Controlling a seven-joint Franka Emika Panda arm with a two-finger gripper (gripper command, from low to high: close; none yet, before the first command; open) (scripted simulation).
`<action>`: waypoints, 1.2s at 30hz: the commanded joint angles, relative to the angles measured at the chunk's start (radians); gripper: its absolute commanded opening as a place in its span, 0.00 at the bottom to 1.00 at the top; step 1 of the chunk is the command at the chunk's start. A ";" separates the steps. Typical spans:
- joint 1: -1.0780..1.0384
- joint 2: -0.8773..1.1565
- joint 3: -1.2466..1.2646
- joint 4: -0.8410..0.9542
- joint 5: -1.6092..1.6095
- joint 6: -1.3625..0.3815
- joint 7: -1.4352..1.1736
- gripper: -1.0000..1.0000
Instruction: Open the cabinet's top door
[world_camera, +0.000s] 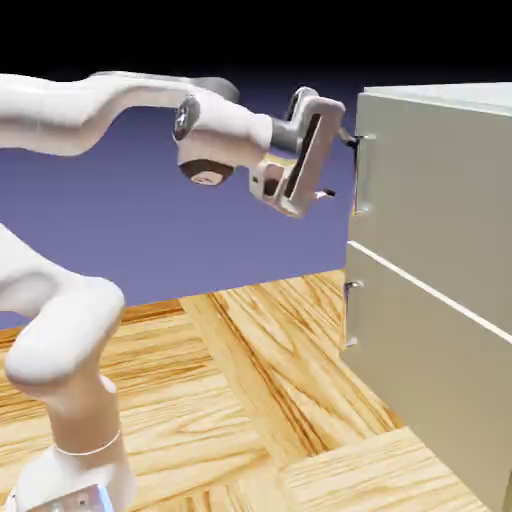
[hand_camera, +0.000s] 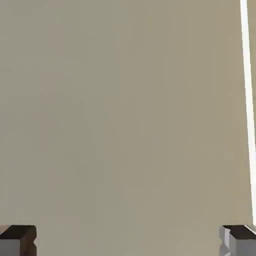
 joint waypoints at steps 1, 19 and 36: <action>-0.016 -0.007 0.018 0.008 0.044 -0.002 0.019 0.50; -0.311 -0.134 0.345 0.152 0.827 -0.045 0.352 0.50; -0.644 -0.185 0.635 0.357 1.342 -0.085 0.567 0.50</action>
